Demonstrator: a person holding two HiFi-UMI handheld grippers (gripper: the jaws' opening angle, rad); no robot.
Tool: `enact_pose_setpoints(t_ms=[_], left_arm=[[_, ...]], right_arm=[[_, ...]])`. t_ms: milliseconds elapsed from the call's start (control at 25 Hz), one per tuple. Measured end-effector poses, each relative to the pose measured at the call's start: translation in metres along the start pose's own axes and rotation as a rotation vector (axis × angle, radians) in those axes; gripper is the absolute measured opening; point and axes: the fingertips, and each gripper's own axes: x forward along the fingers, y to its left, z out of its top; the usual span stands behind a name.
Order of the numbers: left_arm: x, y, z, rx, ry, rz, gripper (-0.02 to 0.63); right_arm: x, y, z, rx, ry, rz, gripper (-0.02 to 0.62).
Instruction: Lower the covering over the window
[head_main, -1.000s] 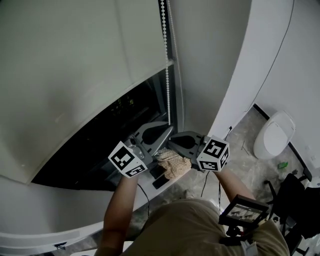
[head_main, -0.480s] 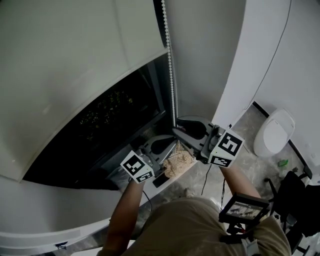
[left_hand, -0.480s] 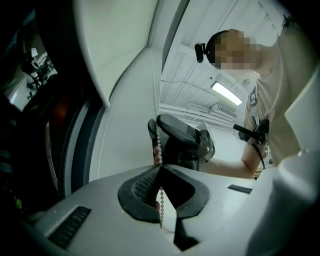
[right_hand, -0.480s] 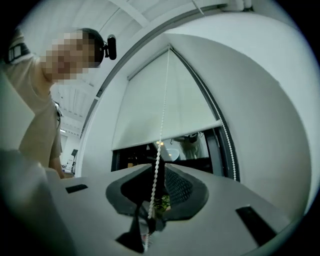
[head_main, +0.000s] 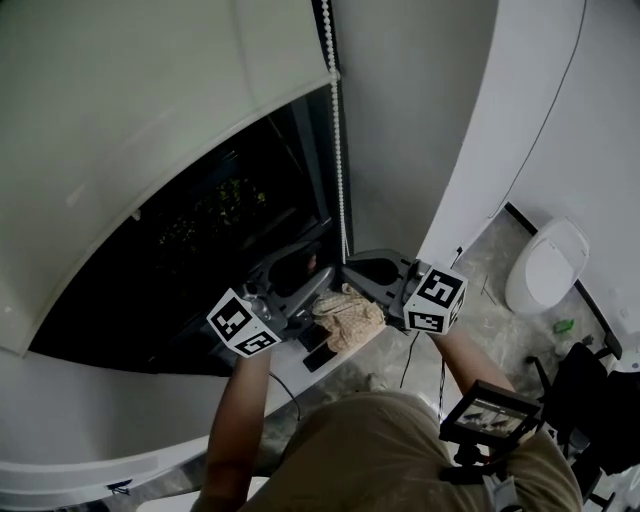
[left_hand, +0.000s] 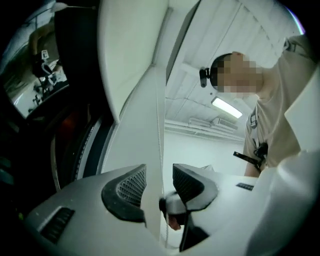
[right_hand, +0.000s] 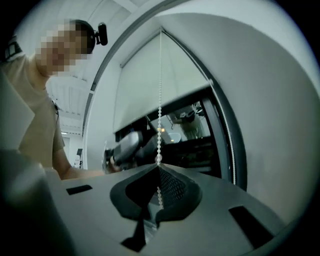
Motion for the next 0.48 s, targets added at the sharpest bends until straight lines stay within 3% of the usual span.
enact_pose_setpoints(t_ms=[160,200,400,480], left_arm=[[0.027,-0.008,0.009,0.126,0.089,0.009,0.137],[0.03,-0.007,0.008,0.129,0.096,0.022,0.027],[0.025,0.001,0.009,0.109,0.064,0.049,0.02],[0.02,0.004,0.007,0.106,0.054,0.047,0.02]], right_arm=[[0.006,0.012,-0.015,0.03,0.019,0.027,0.007],[0.007,0.013,-0.014,0.016,0.027,0.026,0.008],[0.0,0.016,-0.006,-0.085,0.053,0.058,0.014],[-0.007,0.015,0.012,-0.071,-0.002,0.075,0.1]])
